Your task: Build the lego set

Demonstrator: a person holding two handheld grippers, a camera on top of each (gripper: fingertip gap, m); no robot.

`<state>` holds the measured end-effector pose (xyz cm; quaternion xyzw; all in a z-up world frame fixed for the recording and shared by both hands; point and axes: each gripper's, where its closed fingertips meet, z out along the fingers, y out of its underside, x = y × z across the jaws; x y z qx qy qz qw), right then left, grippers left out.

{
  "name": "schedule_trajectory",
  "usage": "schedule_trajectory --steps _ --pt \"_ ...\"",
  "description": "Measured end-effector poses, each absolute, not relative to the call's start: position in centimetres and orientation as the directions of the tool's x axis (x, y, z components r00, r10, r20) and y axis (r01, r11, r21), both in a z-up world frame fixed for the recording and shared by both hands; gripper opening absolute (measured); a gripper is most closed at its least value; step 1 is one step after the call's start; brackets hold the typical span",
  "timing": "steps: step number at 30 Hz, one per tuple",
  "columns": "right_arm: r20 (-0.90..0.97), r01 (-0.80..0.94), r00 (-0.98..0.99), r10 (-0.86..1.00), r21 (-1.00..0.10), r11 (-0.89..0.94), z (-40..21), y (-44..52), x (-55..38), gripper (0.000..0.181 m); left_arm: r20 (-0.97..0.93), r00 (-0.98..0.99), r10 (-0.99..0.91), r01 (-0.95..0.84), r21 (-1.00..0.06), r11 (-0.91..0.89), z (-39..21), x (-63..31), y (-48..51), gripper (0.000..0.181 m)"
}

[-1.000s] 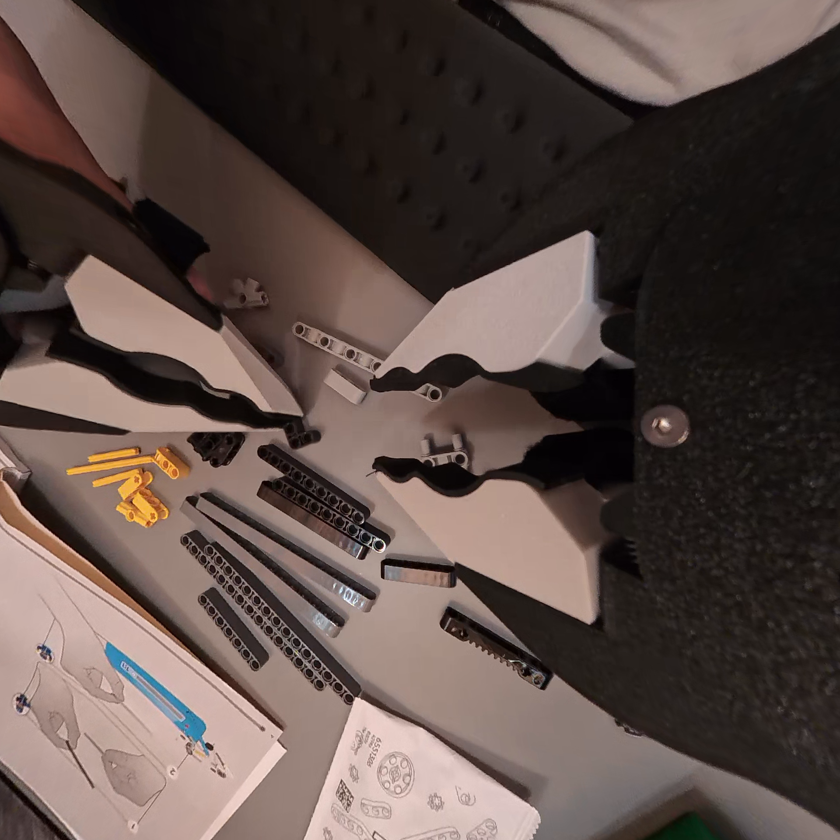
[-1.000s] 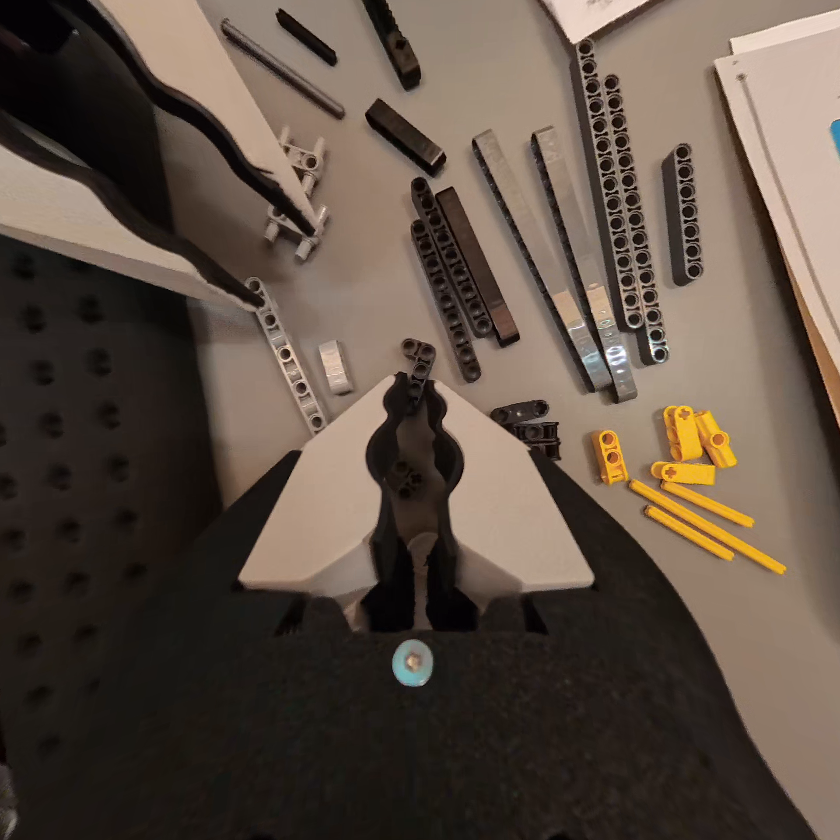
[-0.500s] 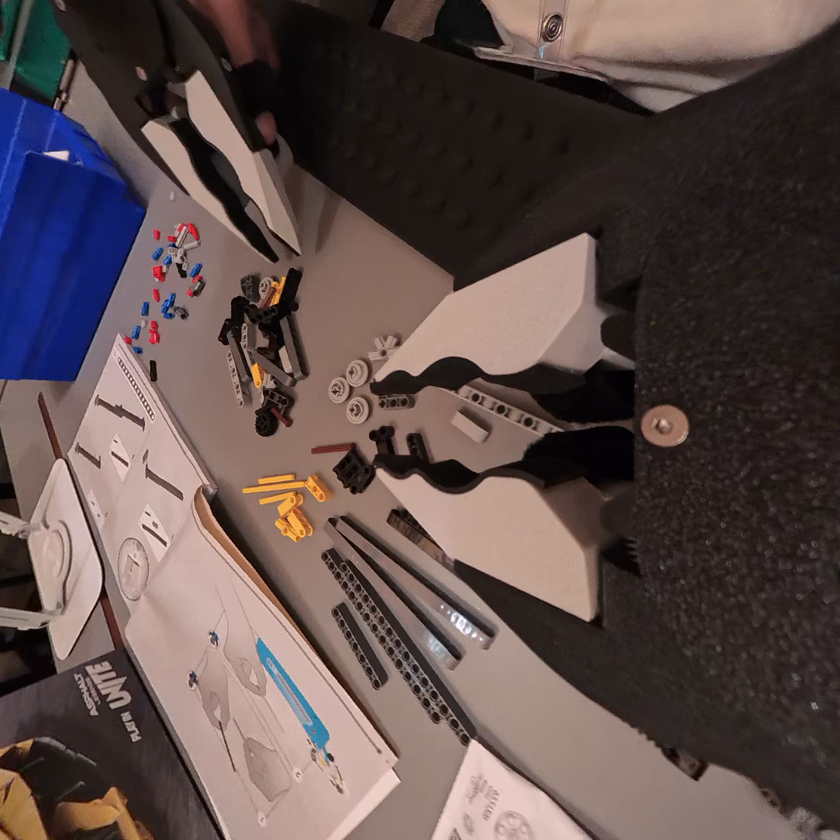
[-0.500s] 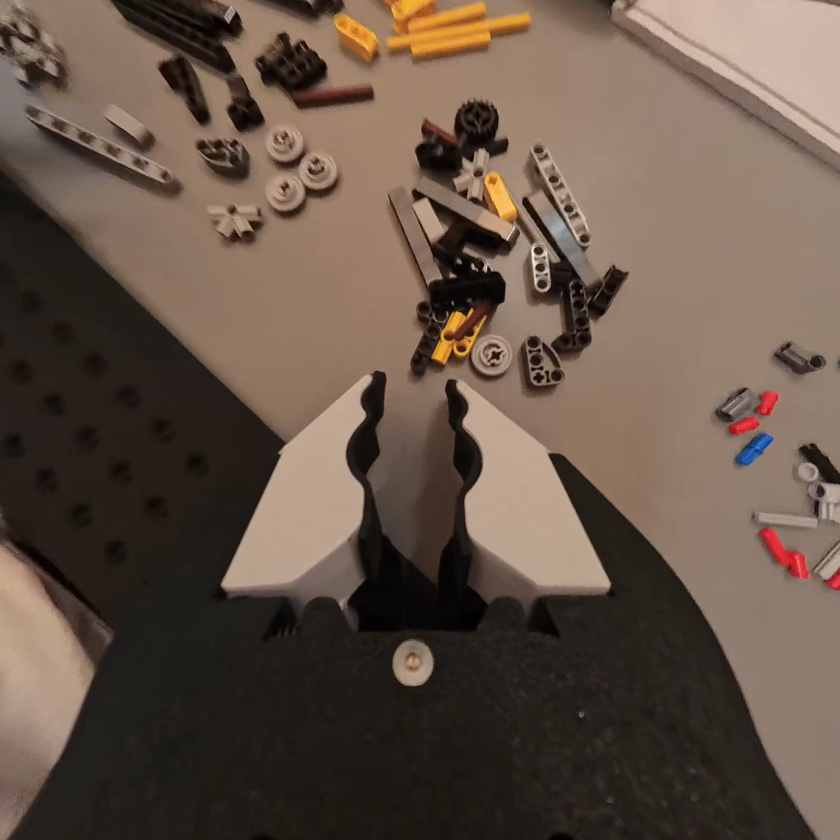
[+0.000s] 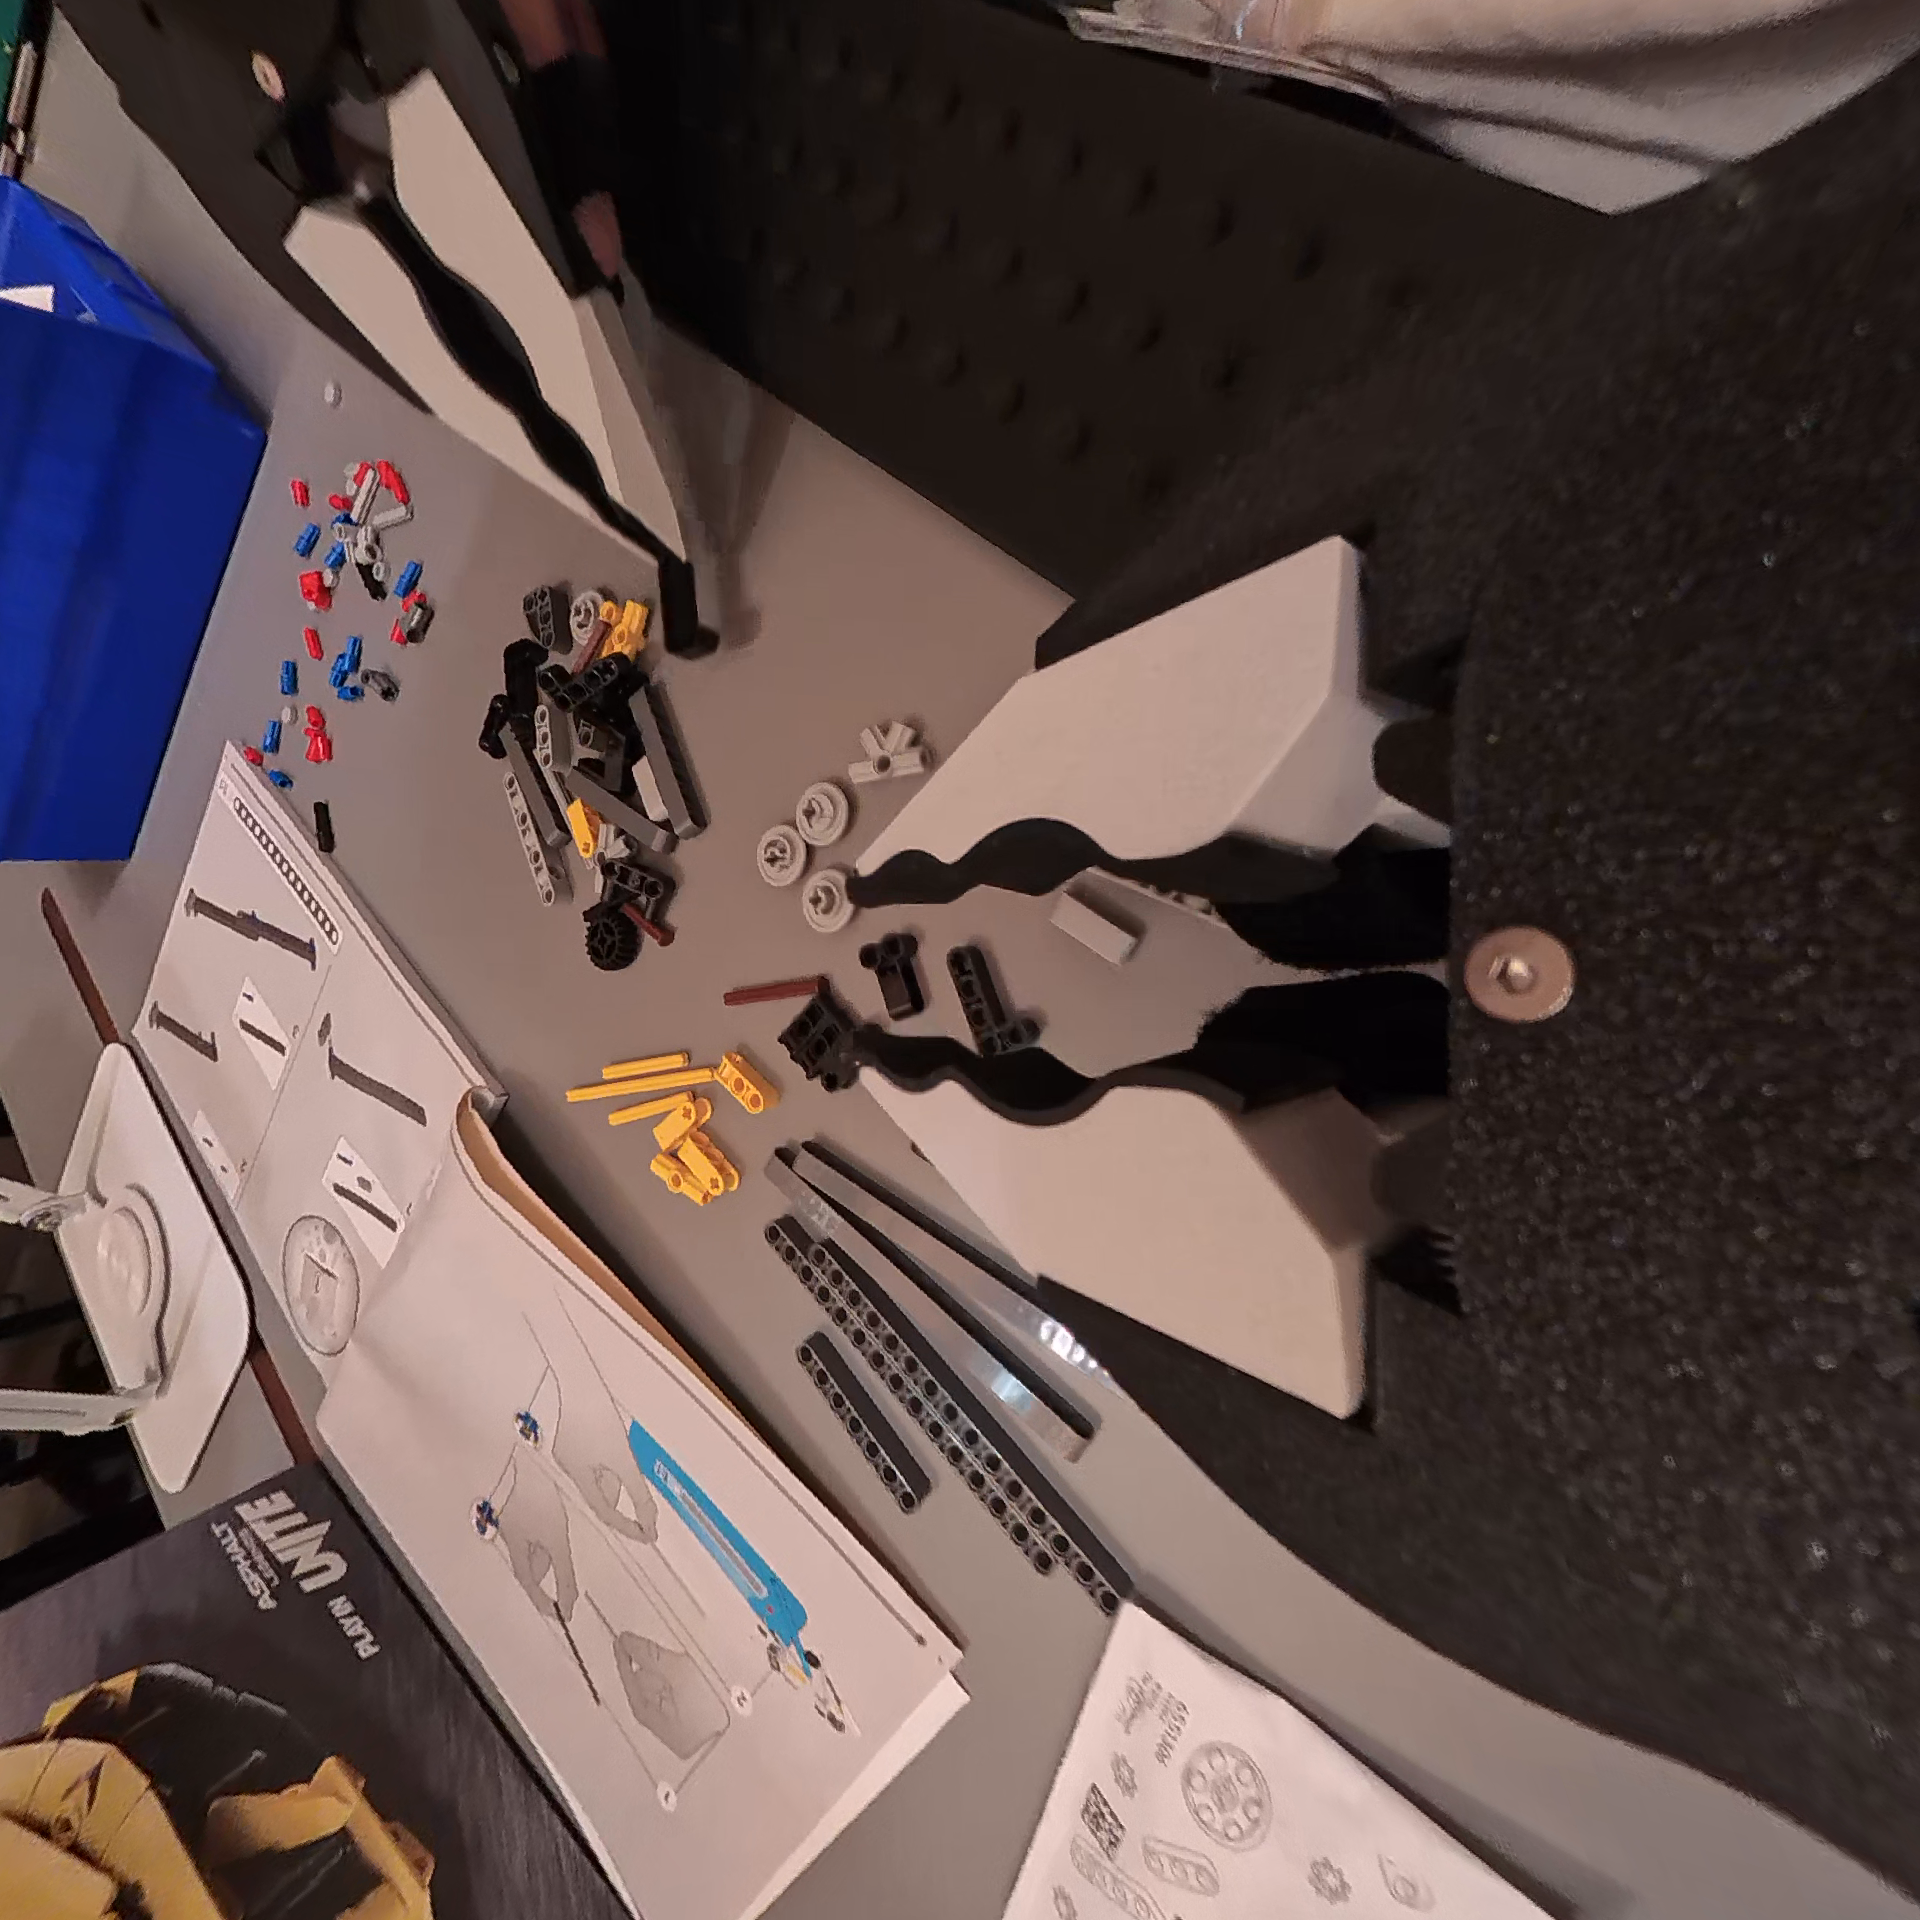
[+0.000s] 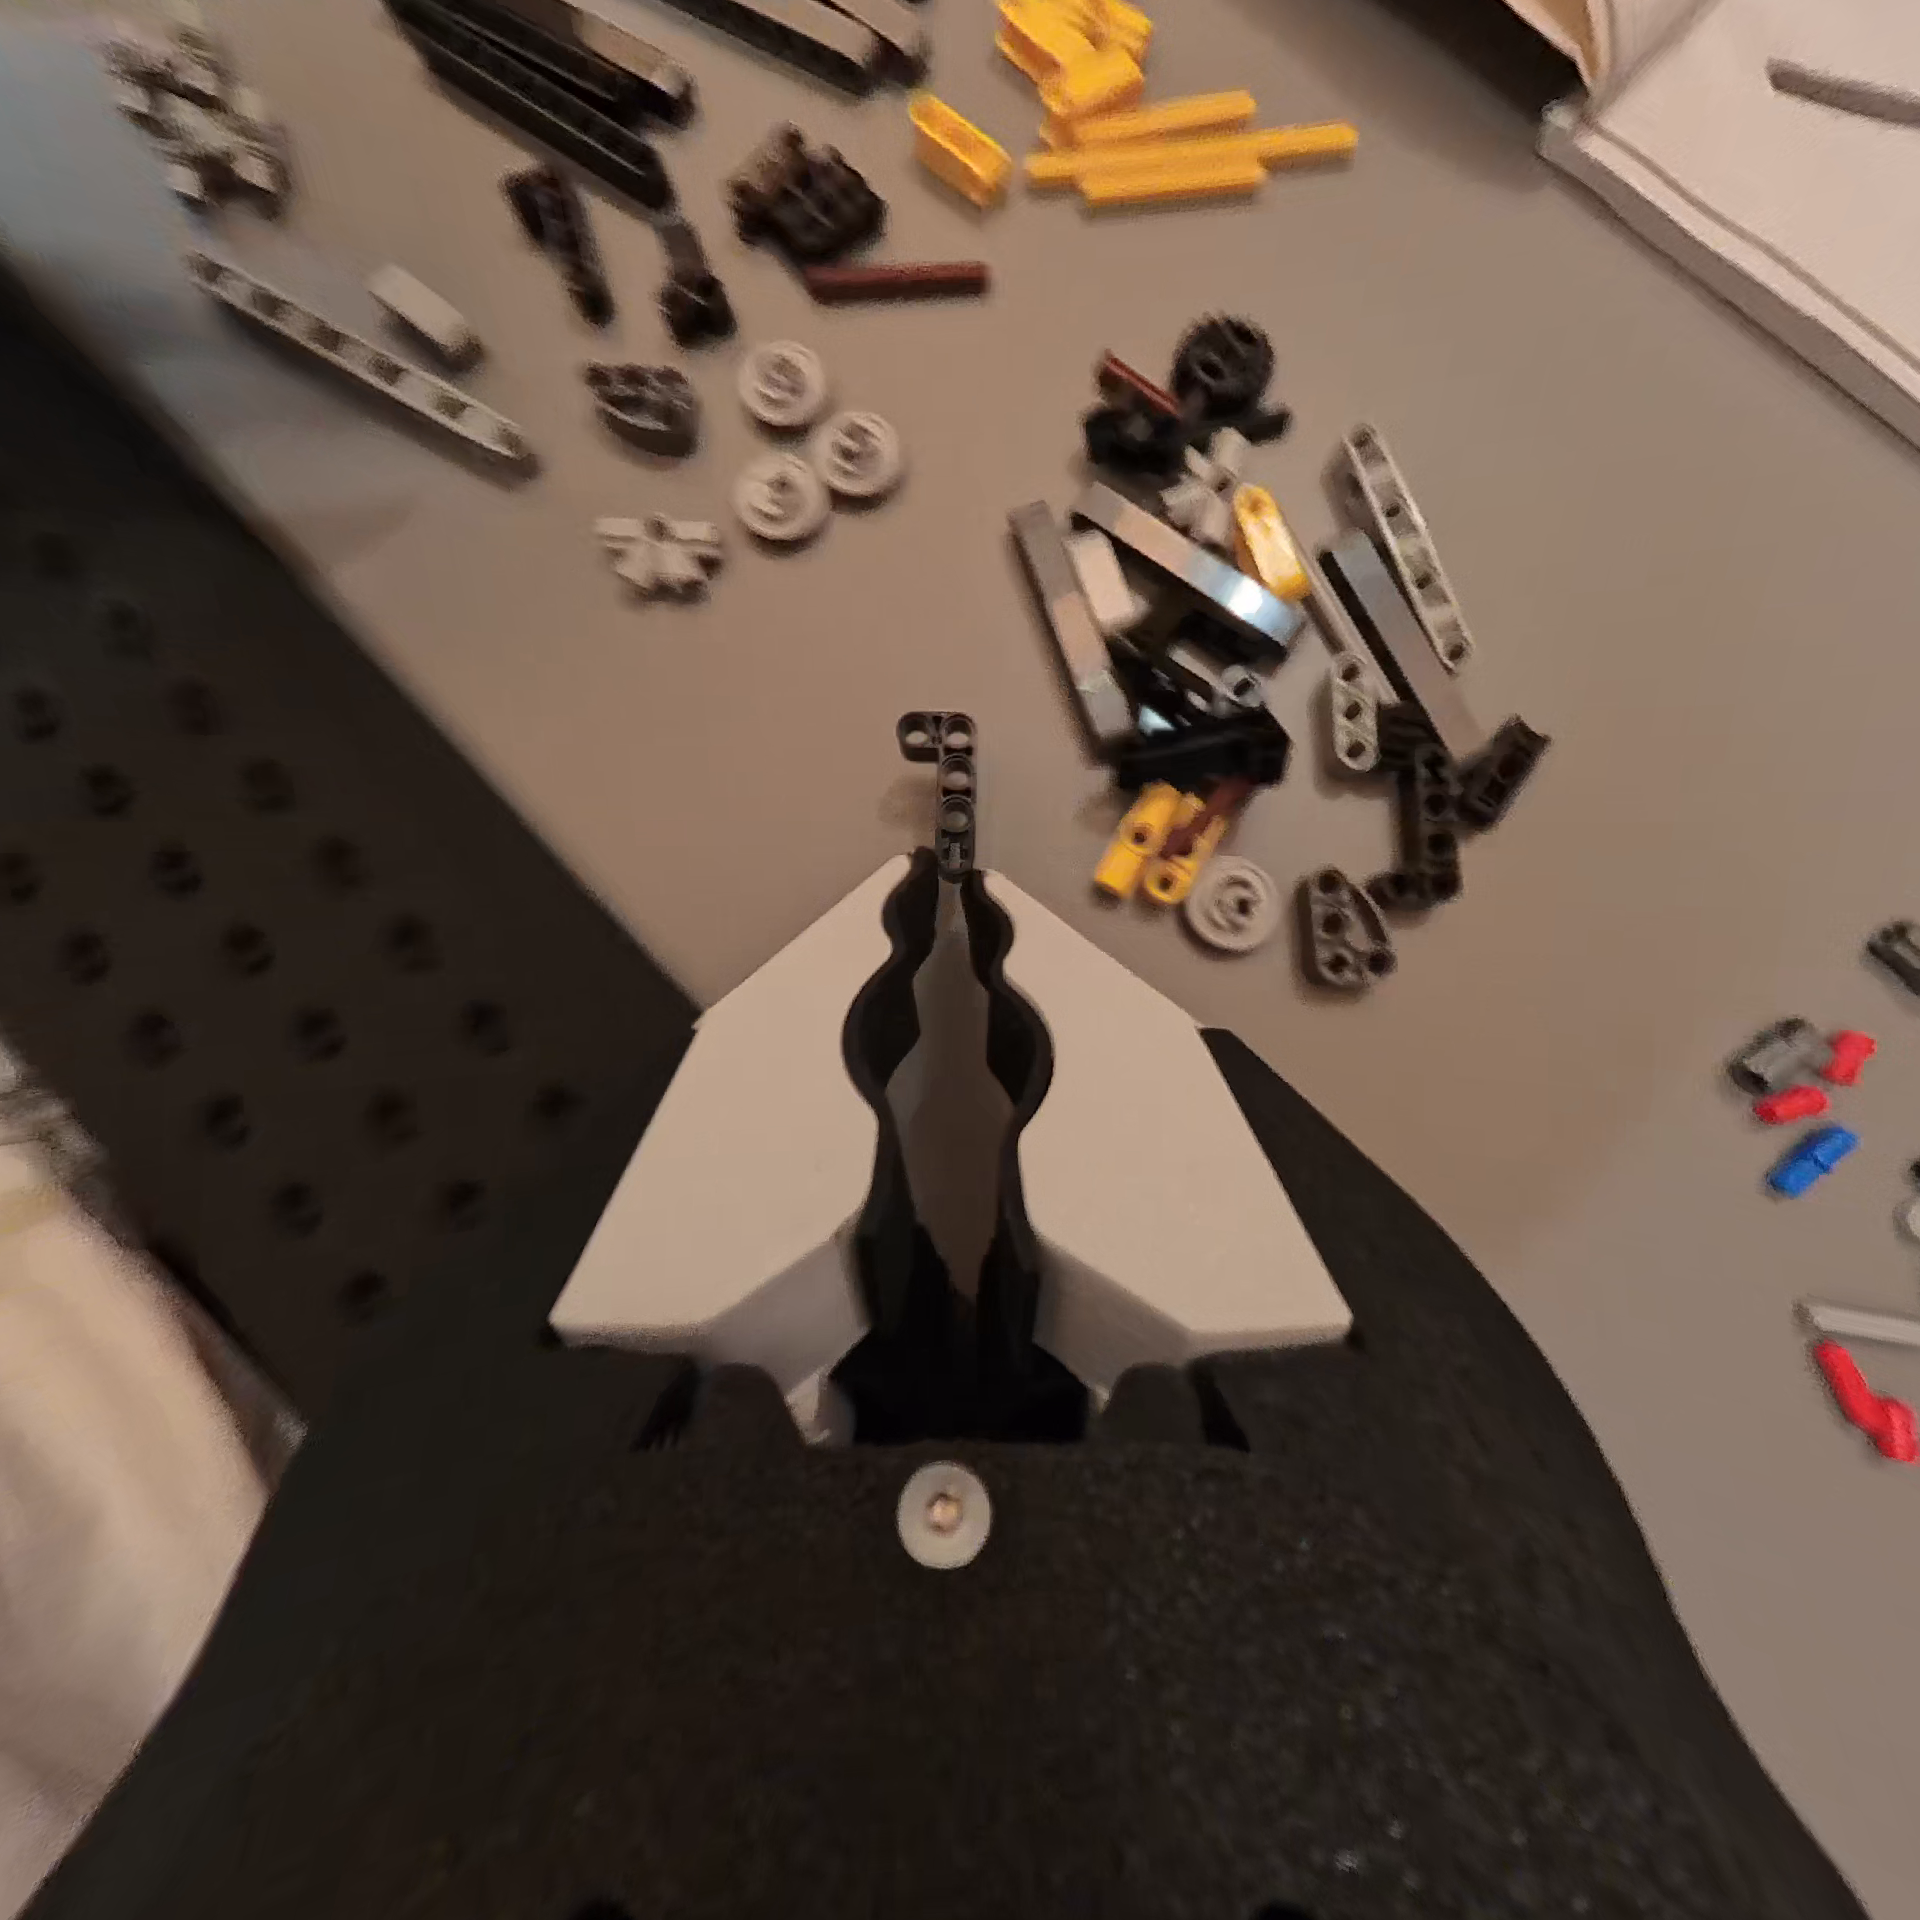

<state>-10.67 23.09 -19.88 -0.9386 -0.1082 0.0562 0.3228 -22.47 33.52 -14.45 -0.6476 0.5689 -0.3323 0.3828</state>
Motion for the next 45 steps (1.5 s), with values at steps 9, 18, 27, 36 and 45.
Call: schedule_trajectory --steps 9,18,27,36,45 --pt "-0.081 0.333 0.85 0.521 -0.683 -0.65 -18.5 31.3 -19.5 0.005 0.026 0.152 -0.988 -0.584 -0.804 -0.111 -17.0 -25.7 34.7 0.024" --pt "-0.102 0.386 0.822 0.561 -0.624 -0.679 -20.3 34.5 -21.8 0.005 0.008 0.143 -0.99 -0.635 -0.766 -0.098 -18.3 -26.6 34.4 0.024" --pt "-0.116 0.244 0.867 0.485 -0.749 -0.616 -15.8 30.5 -16.8 0.018 -0.002 0.06 -0.998 -0.633 -0.774 -0.037 -17.1 -23.7 33.4 0.024" --pt "-0.105 -0.029 0.95 0.293 -0.967 -0.252 -11.6 25.8 -6.4 0.019 -0.059 -0.44 -0.896 -0.603 -0.72 0.344 -17.2 -14.3 29.6 0.024" --pt "-0.085 -0.017 0.944 0.32 -0.977 -0.21 -11.5 25.7 -6.2 0.016 -0.035 -0.593 -0.804 -0.681 -0.51 0.525 -21.4 -11.2 30.2 0.012"
